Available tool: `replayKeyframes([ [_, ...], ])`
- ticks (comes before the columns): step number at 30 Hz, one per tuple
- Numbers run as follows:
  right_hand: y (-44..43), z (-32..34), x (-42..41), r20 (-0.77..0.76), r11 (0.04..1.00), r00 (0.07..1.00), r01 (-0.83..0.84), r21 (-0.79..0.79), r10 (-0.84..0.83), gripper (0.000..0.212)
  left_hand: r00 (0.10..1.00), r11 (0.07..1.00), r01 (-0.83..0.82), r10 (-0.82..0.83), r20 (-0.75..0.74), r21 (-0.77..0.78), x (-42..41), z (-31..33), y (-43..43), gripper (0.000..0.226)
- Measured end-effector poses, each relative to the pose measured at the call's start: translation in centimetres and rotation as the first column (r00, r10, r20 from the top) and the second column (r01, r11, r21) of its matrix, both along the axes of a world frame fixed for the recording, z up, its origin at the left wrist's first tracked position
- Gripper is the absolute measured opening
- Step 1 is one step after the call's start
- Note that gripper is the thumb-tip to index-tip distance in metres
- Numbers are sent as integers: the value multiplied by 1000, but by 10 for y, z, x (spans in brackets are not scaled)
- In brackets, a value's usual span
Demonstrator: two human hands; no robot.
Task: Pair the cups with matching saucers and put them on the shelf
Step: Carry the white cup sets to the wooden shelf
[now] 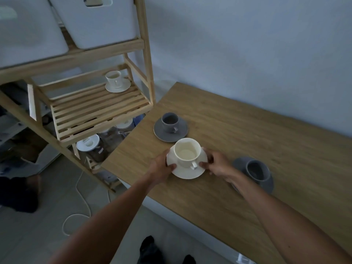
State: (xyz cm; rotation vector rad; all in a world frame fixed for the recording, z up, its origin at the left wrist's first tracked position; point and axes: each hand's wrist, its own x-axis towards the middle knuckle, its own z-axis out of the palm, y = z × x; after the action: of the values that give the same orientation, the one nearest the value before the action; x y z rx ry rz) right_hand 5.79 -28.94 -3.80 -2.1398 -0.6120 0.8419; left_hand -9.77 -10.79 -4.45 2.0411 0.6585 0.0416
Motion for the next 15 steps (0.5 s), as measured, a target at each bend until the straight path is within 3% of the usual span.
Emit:
replayKeyframes([
  [5, 5, 13, 7, -135, 995, 991, 24, 92, -12, 75, 997, 996, -21, 26, 69, -81, -5, 13, 5, 53],
  [15, 52, 51, 9, -170, 969, 981, -50, 241, 93, 74, 979, 981, -128, 149, 140, -146, -17, 51, 48, 51],
])
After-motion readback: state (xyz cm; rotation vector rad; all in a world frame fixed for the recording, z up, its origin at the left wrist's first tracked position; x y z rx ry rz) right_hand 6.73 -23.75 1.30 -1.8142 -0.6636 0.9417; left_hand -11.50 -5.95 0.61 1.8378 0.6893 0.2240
